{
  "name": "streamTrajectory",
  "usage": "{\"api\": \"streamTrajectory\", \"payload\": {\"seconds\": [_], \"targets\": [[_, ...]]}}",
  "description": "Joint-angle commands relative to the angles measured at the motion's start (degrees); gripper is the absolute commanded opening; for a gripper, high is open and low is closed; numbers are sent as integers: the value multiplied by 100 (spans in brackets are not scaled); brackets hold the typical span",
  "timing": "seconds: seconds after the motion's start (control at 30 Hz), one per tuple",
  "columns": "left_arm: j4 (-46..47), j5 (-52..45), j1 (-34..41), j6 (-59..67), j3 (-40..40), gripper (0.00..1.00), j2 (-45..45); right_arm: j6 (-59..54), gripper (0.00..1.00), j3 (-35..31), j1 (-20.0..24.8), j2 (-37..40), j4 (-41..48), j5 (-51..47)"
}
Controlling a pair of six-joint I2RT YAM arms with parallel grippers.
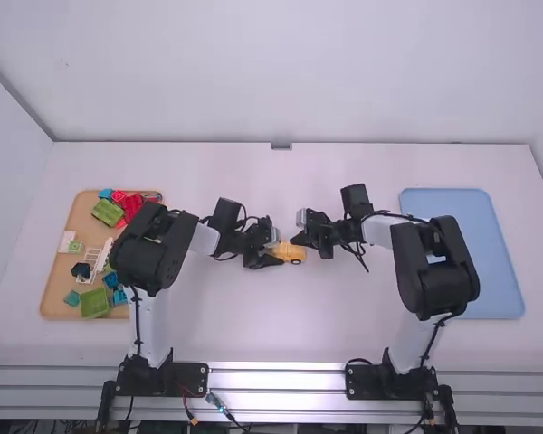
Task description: Assemble lego blocks to make yellow taxi
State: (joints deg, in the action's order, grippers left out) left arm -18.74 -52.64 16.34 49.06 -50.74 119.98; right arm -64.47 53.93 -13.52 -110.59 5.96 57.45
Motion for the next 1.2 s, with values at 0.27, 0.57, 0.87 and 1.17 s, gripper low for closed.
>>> {"api": "streamTrajectory", "payload": {"seconds": [0.27, 0.57, 0.87, 1.17], "targets": [[109, 474, 50, -173, 83, 31, 120, 251, 0, 74, -114, -638, 35, -540], [94, 472, 52, -173, 87, 28, 120, 431, 0, 74, -26, -1180, -92, -772], [-44, 470, 52, -341, 87, 26, 120, 269, 0, 48, -24, -1357, -138, -833], [-83, 404, 15, -315, 87, 25, 120, 815, 0, -785, 240, -1355, -1733, -623]]}}
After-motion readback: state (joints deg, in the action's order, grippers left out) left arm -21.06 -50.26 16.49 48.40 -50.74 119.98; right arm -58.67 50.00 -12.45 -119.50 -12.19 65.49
